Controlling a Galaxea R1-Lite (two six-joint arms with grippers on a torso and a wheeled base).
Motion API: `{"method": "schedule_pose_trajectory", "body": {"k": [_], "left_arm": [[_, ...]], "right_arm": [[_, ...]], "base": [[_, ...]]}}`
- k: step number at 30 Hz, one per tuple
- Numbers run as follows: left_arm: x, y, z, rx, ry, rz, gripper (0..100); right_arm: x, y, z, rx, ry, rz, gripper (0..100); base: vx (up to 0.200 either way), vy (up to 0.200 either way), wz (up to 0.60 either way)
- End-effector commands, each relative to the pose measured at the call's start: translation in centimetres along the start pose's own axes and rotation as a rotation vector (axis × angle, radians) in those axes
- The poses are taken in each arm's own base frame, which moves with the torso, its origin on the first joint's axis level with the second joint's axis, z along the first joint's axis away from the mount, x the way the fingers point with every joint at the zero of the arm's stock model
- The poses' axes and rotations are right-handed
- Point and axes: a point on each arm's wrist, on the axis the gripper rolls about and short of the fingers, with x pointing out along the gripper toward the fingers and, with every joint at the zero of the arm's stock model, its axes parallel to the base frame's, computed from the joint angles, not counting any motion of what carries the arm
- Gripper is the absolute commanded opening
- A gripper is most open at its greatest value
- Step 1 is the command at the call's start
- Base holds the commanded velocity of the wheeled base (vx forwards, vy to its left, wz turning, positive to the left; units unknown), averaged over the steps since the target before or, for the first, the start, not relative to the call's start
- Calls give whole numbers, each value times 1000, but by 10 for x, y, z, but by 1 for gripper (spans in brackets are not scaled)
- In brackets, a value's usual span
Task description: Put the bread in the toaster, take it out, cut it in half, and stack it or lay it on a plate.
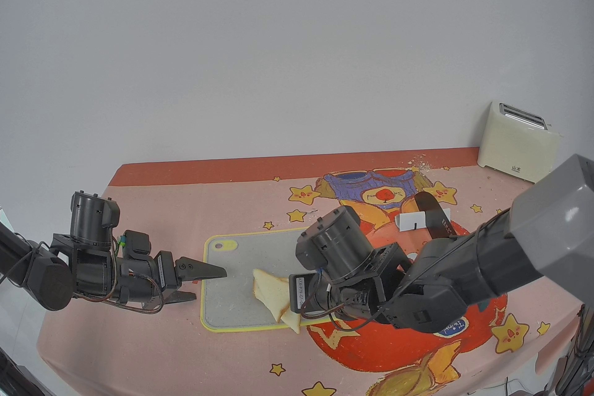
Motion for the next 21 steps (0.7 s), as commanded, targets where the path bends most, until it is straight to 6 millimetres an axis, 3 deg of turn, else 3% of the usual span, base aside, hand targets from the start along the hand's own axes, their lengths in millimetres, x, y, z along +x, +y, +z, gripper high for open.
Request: {"method": "schedule_pose_trajectory", "body": {"k": [1,6,10,17,21], "left_arm": [[3,2,0,-10,10,8,100],[2,2,-1,-9,9,7,100],[2,1,-2,-6,13,4,100],[4,-1,-4,1,24,2,100],[5,-2,-6,6,33,-1,100]], "right_arm": [[8,4,-7,-13,20,-3,0],[9,15,-5,-18,3,18,0],[5,7,2,0,-6,5,0],[-26,-3,9,-3,52,-39,0],[-25,-2,3,-16,68,-42,0]], "base": [[0,0,0],[0,0,0],[0,0,0],[0,0,0],[0,0,0]]}}
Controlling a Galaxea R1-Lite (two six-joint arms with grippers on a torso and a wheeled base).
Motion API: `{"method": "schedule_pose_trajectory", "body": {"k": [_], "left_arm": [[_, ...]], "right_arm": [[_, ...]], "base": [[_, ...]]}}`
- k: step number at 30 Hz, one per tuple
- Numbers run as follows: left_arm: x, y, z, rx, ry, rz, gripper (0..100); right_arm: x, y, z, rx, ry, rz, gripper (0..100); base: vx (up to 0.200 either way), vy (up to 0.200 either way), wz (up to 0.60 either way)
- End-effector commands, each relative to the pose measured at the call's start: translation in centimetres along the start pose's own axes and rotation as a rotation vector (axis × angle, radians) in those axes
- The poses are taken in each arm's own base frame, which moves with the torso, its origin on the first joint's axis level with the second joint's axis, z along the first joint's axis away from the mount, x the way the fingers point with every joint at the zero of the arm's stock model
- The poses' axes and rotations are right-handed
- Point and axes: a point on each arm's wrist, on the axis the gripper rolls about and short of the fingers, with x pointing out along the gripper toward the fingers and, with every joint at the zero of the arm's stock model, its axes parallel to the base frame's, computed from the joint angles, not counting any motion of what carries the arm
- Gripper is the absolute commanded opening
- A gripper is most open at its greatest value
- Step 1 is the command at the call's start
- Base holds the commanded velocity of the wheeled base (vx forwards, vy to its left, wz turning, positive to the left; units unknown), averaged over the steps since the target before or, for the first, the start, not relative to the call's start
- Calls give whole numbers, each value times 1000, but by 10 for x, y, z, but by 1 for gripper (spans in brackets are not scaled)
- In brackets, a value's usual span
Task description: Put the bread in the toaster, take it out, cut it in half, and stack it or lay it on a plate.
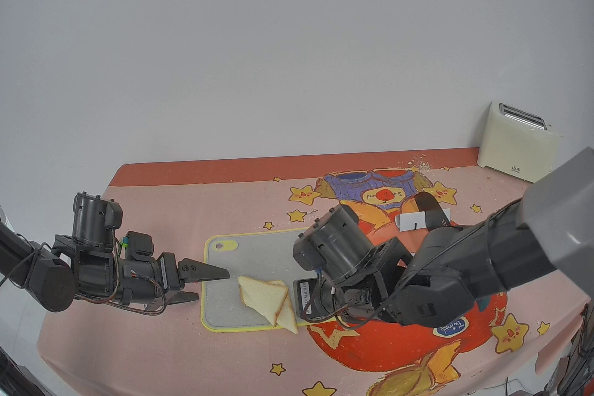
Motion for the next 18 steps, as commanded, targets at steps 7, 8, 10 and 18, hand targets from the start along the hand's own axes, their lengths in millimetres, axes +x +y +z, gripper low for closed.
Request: {"method": "schedule_pose_trajectory", "body": {"k": [7,8,10,18], "left_arm": [[3,0,-3,0,18,1,100],[3,0,-3,-1,19,2,100],[3,0,-3,-2,20,3,100],[3,0,-3,-2,22,3,100]], "right_arm": [[5,17,-11,-30,9,26,0],[7,20,-12,-27,9,28,0],[10,24,-14,-23,15,31,0],[4,40,-9,1,-18,78,0]], "base": [[0,0,0],[0,0,0],[0,0,0],[0,0,0]]}}
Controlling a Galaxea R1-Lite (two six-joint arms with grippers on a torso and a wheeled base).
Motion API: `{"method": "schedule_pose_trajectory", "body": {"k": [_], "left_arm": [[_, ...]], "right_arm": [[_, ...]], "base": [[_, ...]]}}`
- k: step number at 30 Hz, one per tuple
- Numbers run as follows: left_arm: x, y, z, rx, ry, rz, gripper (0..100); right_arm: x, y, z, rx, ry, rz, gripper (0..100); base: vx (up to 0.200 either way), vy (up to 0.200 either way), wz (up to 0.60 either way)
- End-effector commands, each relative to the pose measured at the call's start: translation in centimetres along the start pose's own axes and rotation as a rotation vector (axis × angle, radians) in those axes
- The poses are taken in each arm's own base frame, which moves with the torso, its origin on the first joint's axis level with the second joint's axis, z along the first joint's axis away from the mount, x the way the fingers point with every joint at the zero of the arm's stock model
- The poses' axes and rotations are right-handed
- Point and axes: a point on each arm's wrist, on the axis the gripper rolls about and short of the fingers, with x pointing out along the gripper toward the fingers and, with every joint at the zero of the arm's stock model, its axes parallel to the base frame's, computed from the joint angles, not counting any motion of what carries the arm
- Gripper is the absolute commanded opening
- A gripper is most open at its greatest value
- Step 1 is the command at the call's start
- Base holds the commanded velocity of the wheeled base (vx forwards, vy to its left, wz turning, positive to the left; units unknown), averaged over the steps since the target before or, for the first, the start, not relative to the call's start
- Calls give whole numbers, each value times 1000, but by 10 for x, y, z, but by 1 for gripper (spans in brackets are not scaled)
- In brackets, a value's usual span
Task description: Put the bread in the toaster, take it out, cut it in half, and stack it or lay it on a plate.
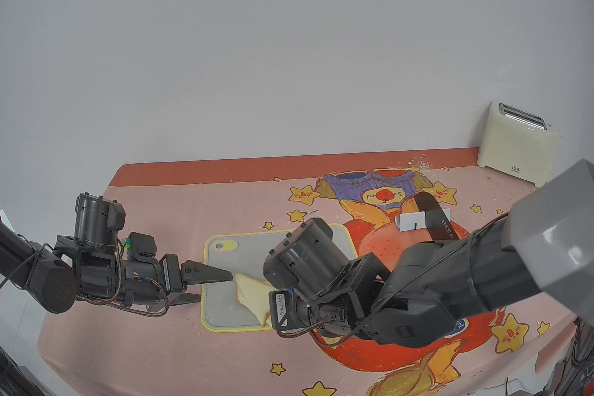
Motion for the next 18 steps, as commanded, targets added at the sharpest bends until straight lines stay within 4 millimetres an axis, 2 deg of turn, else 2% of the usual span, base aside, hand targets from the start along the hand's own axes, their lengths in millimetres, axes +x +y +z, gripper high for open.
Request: {"method": "schedule_pose_trajectory", "body": {"k": [1,10,18], "left_arm": [[1,1,0,-4,6,2,100],[2,1,0,-6,8,4,100],[2,0,1,-33,4,0,100]], "right_arm": [[1,5,1,2,-8,12,0],[1,10,7,5,-21,37,0],[9,20,10,-2,-30,53,0]], "base": [[0,0,0],[0,0,0],[0,0,0]]}}
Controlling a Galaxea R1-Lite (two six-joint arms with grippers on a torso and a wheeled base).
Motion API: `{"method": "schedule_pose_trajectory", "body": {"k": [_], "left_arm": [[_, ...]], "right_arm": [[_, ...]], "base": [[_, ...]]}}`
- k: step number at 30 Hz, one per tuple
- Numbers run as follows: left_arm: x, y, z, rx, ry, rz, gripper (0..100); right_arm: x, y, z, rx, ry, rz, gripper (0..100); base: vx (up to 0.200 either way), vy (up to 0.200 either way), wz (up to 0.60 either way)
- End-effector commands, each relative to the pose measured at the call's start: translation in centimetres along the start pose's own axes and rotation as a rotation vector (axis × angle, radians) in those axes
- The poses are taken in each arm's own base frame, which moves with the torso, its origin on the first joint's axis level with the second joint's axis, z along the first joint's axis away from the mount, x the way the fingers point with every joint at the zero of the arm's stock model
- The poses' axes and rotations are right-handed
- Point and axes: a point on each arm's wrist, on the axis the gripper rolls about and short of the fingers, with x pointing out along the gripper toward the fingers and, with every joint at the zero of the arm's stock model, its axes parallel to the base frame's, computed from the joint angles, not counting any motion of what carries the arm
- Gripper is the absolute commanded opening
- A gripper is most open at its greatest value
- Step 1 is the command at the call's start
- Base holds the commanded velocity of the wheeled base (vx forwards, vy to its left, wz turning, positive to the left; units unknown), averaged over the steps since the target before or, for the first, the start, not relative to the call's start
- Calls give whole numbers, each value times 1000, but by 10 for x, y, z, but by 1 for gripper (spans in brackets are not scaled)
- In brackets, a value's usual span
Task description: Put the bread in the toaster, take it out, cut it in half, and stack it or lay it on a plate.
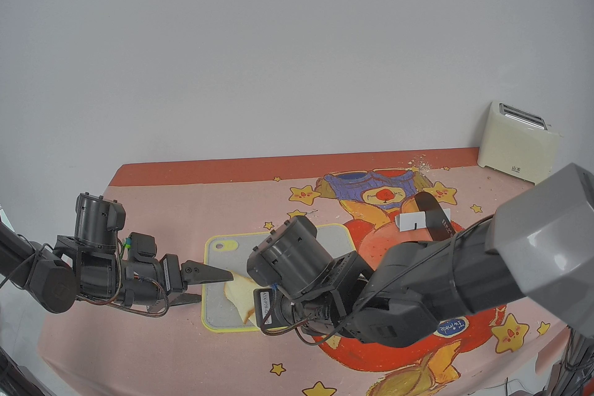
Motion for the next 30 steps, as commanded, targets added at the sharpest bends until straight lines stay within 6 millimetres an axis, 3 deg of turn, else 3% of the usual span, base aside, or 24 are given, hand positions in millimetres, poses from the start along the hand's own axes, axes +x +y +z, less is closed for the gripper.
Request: {"method": "schedule_pose_trajectory", "body": {"k": [1,30], "left_arm": [[1,-1,2,-32,-2,-4,100],[2,-4,4,-67,-7,-14,100]], "right_arm": [[3,8,1,-5,-10,16,0],[11,41,0,-29,-40,83,0]], "base": [[0,0,0],[0,0,0]]}}
